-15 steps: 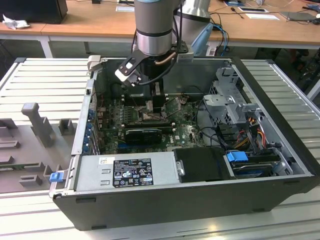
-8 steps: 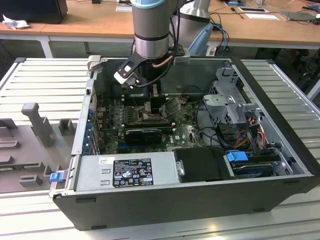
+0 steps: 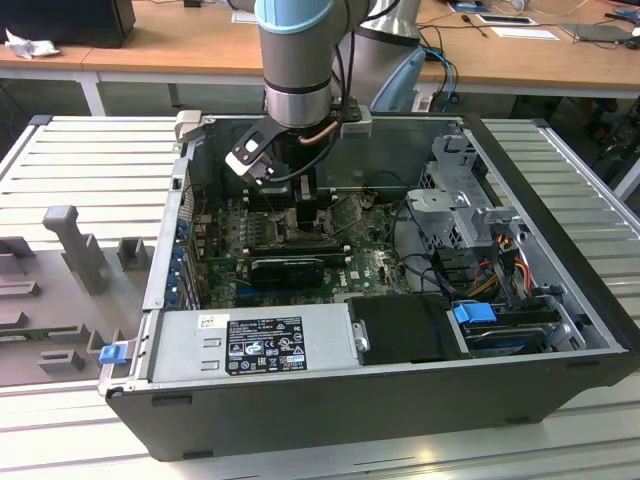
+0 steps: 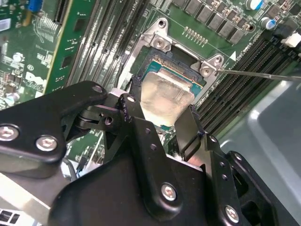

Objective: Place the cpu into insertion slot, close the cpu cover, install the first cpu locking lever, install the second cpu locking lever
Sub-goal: 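Place the cpu into insertion slot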

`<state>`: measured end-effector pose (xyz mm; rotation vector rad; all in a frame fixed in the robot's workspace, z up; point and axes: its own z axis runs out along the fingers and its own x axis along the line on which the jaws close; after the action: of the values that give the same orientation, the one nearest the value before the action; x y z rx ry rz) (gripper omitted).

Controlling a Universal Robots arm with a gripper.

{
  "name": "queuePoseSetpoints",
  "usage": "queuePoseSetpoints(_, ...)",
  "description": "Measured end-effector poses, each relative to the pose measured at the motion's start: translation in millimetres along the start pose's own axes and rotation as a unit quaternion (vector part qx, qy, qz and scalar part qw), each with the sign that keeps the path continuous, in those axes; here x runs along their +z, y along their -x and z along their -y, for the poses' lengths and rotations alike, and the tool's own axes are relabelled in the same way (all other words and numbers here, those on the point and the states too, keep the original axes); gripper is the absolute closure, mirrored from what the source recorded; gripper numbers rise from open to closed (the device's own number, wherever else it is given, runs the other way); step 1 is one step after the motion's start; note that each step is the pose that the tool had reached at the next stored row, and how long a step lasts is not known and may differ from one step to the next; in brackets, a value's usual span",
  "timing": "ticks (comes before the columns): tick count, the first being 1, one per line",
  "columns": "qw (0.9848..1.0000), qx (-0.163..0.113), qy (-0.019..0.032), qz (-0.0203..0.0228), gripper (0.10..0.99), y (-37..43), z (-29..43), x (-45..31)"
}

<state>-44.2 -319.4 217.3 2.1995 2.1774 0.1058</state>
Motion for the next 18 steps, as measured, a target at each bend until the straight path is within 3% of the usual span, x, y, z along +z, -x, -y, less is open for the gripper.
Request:
queuePoseSetpoints(5,1.0000,0.003,0.0001,0.0003,0.557,0.1,0.7,6.7)
queuePoseSetpoints(18,1.0000,0.009,0.0002,0.0011,0.557,0.2,0.9,15.4)
